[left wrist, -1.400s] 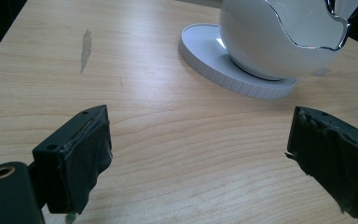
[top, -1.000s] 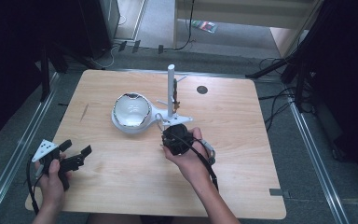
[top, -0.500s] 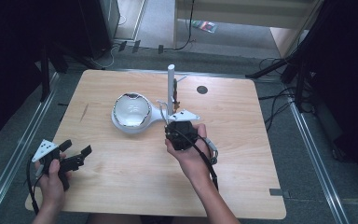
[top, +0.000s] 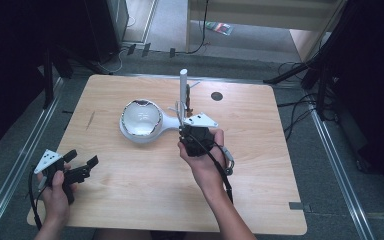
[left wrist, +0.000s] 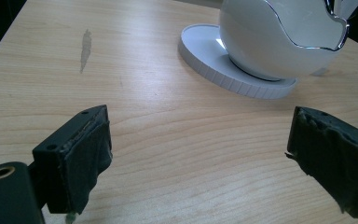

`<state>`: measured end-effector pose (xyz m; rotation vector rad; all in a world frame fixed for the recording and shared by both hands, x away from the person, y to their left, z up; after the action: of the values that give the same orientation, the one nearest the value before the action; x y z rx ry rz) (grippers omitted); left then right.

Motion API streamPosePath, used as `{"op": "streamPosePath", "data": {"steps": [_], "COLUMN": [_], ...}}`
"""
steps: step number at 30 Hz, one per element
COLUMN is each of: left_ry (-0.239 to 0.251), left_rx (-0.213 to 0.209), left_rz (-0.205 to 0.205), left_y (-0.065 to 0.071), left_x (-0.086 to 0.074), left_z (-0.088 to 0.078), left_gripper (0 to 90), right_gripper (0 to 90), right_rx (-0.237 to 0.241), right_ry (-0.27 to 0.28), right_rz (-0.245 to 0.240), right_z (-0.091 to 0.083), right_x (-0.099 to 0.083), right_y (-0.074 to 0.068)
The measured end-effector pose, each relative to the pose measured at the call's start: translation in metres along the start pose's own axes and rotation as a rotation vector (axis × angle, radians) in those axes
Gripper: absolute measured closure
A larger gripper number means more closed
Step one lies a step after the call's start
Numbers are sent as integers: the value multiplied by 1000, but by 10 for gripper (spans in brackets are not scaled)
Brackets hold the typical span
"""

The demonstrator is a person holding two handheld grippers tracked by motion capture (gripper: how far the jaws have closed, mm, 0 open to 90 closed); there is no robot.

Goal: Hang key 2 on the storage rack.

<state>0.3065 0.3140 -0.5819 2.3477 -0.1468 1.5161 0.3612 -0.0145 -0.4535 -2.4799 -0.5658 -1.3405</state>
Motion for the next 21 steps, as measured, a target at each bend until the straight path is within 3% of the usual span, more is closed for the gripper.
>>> {"op": "streamPosePath", "data": {"steps": [9, 21], "left_ry": [-1, -3], "left_rx": [-1, -2], "left_rz": [-1, 1], "left_y": [0, 0], "left_x": [0, 0], "left_z": [0, 0], "left_gripper": [69, 69], "right_gripper": [835, 835], "right_rx": [-35, -61], "right_ry": [48, 42], "right_rz": [24, 41], "right_z": [0, 10], "right_x": [8, 6], "right_y": [8, 15]}}
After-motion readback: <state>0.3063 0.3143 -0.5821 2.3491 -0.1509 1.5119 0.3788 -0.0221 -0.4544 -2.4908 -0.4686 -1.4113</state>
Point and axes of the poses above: each handheld gripper's, and its own axes: z roughly forward along the jaws, x roughly out of its top, y roughly to its right, the point moved 8 cm from there along z, roughly forward along the jaws, and after that the axes turned 2 degrees about z, right-handed, at the moved point
